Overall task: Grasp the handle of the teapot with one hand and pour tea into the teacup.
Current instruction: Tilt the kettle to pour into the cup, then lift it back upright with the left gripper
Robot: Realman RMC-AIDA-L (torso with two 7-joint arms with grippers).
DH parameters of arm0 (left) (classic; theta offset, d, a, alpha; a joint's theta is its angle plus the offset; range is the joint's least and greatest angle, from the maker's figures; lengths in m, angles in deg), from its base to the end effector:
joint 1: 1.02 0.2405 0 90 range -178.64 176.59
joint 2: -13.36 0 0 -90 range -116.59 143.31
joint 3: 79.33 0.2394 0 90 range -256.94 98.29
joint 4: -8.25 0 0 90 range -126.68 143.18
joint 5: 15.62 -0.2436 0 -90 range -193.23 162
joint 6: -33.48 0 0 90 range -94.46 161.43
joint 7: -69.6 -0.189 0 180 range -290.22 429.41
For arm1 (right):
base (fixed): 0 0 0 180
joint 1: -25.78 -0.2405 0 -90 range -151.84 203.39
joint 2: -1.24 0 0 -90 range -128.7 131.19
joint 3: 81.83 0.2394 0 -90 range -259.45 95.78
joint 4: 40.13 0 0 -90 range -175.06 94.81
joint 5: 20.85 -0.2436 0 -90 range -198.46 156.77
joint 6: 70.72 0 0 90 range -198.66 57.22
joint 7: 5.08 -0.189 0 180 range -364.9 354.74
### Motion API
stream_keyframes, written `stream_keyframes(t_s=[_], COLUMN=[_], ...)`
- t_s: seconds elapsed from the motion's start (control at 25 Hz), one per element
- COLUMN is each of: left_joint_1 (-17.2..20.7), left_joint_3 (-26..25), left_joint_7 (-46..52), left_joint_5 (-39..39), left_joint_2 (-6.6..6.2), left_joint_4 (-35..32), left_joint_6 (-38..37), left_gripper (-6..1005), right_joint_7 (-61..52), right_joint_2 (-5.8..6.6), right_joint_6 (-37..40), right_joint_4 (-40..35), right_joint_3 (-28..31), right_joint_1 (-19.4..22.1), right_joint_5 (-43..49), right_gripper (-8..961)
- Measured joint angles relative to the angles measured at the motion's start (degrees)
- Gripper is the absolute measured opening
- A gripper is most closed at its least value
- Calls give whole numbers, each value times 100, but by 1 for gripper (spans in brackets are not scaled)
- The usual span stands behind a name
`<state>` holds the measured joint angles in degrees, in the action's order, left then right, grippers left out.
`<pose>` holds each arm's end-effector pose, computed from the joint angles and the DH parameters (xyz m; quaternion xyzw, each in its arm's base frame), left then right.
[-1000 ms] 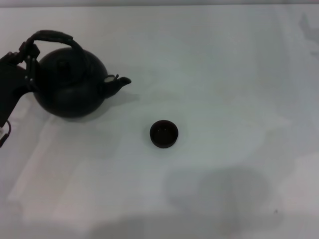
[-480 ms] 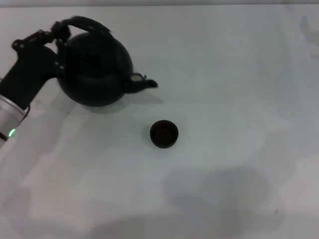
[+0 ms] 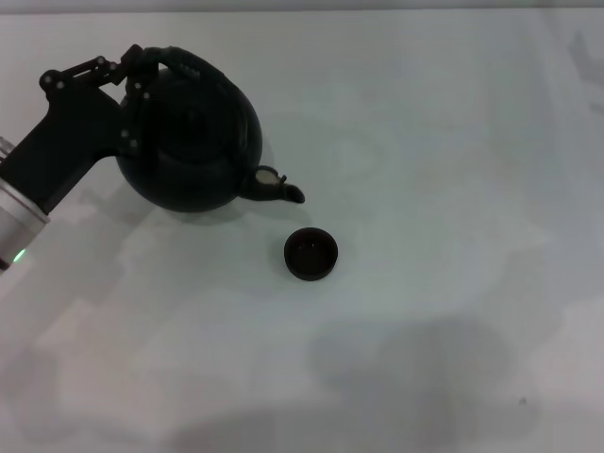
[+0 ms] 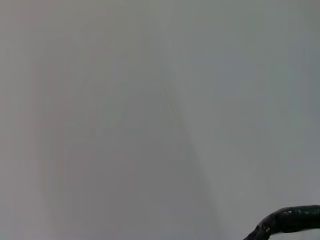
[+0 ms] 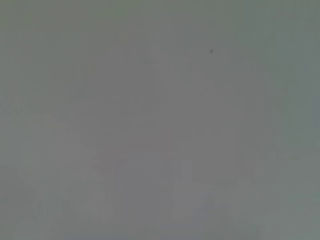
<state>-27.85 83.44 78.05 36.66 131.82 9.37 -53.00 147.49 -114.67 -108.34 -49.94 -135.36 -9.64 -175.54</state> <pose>-0.2846 0.3403 -0.0501 -0.8185 -0.0238 -0.3267 0.4720 0.3722 0.4682 0.0294 -0.6485 0.3773 0.2322 0.6190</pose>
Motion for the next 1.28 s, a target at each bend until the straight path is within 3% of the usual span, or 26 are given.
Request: stream_keyframes(t_s=[0.76,1.28], left_joint_1=[-361,-591], left_joint_3=[10,9], left_joint_7=[20,-2], left_joint_5=[-832,-919], left_joint_2=[-1,6], left_joint_4=[490,708], left_joint_6=[-44,-13], left_gripper=[111,108], right_joint_7=[-210,-211], right_joint_2=[-27,-23], right_joint_6=[-56,-53], right_joint_4=[63,76], right_joint_3=[0,0], right_joint_1=[17,24], right_joint_5=[3,0], right_gripper=[830,830])
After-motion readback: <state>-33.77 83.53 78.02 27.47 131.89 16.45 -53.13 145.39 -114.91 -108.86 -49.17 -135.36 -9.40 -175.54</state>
